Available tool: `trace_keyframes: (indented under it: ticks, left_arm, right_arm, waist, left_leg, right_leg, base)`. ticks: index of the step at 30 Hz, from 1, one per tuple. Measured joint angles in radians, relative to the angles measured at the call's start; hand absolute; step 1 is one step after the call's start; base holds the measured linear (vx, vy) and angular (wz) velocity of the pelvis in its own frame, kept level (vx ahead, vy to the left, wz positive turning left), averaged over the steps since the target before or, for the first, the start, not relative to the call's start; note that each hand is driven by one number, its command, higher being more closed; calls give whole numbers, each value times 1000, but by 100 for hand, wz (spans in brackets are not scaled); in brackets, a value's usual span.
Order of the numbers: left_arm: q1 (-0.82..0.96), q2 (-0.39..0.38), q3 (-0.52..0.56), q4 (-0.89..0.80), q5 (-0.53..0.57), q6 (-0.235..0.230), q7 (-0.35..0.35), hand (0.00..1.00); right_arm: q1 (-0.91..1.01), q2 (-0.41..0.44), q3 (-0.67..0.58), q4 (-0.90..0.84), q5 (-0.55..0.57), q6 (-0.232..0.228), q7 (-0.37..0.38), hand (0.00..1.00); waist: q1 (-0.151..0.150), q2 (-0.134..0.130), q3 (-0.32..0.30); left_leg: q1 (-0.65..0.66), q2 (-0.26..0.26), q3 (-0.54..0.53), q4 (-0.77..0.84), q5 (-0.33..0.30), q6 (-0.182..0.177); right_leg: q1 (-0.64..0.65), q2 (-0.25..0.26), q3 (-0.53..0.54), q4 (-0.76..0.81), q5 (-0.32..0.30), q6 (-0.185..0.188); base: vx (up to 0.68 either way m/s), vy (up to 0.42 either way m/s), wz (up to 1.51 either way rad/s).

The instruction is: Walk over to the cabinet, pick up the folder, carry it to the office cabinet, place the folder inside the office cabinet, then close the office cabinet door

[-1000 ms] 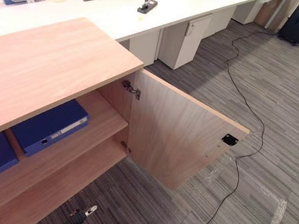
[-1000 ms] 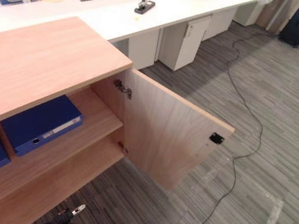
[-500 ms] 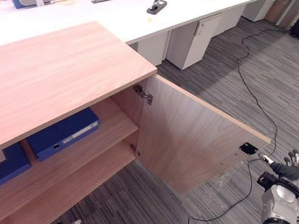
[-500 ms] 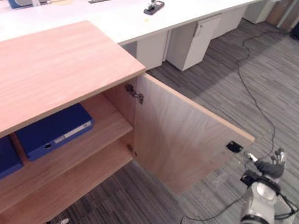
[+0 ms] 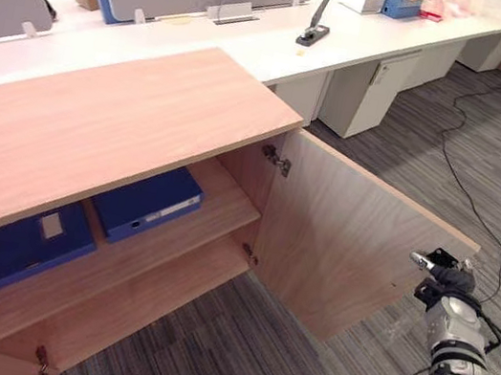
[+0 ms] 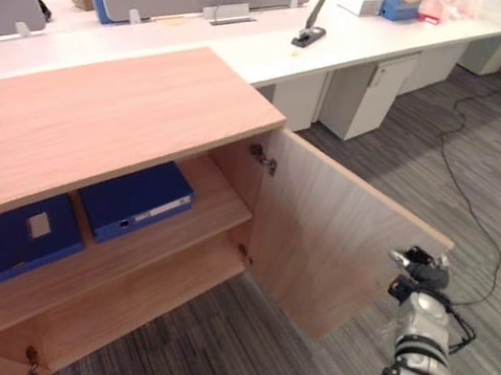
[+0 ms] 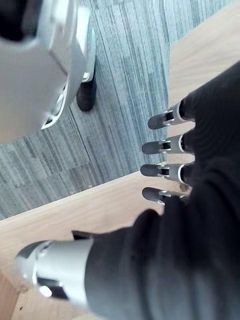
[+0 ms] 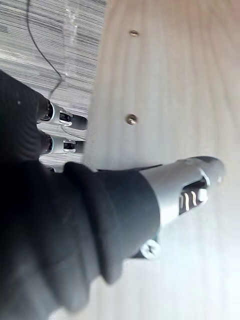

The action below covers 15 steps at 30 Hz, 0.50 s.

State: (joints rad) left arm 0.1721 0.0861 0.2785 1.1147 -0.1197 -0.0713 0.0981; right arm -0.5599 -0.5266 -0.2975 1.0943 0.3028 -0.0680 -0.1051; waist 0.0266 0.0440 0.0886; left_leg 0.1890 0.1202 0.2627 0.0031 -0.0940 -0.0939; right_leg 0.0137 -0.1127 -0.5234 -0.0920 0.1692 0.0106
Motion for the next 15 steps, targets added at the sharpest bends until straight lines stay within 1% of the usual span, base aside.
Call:
trace_keyframes:
  ticks: [3, 6, 8, 10, 12, 13, 15]
  left_arm:
    - [17, 0, 4, 5, -5, 2, -9, 0]
    - [15, 0, 1, 5, -7, 2, -20, 0]
    - [5, 1, -5, 5, -5, 1, -24, 0]
    - [-5, 1, -11, 3, 0, 1, -35, 0]
    - [-7, 5, -26, -4, 1, -3, -51, 0]
    - [-7, 5, -27, -4, 1, -3, -52, 0]
    - [-8, 11, -28, -4, 1, -7, -59, 0]
  right_arm:
    - [0, -2, 56, 3, 22, 2, 31, 0]
    - [1, -17, 182, 1, 22, 5, 59, 0]
    - [5, -61, 331, -19, -35, 17, 67, 0]
    - [25, -123, 474, -85, -79, 47, 103, 0]
    - [73, -201, 613, -201, -107, 54, 161, 0]
    - [81, -216, 641, -233, -114, 55, 175, 0]
    - [124, -288, 765, -405, -130, 65, 224, 0]
  waist:
    - [-4, 3, 2]
    - [-17, 5, 2]
    - [-33, 5, 2]
    - [-38, 5, 3]
    - [-40, 5, 3]
    - [-41, 5, 3]
    - [-48, 4, 4]
  left_leg:
    - [-6, 0, -1, 1, 0, -5]
    - [-20, 5, 3, 3, 5, -4]
    - [-27, 10, 5, 10, 6, -2]
    - [-28, 17, 8, 20, 6, -2]
    - [-24, 29, 22, 22, 6, -2]
    - [-23, 31, 28, 22, 5, -2]
    - [-21, 44, 58, 28, 1, -9]
  right_leg:
    - [-6, 1, 2, 0, 0, -1]
    - [-25, 7, 9, 1, 8, -5]
    - [-31, 15, 9, 1, 15, -15]
    - [-33, 24, 16, 2, 17, -18]
    - [-39, 41, 33, 1, 16, -20]
    - [-43, 45, 38, 1, 16, -20]
    - [-55, 64, 67, 1, 7, -23]
  base:
    - [-92, -2, -2]
    - [-45, -7, -11]
    - [-4, -3, -9]
    - [8, -1, -15]
    - [-10, -7, -26]
    - [-33, -11, -36]
    - [-39, -20, -42]
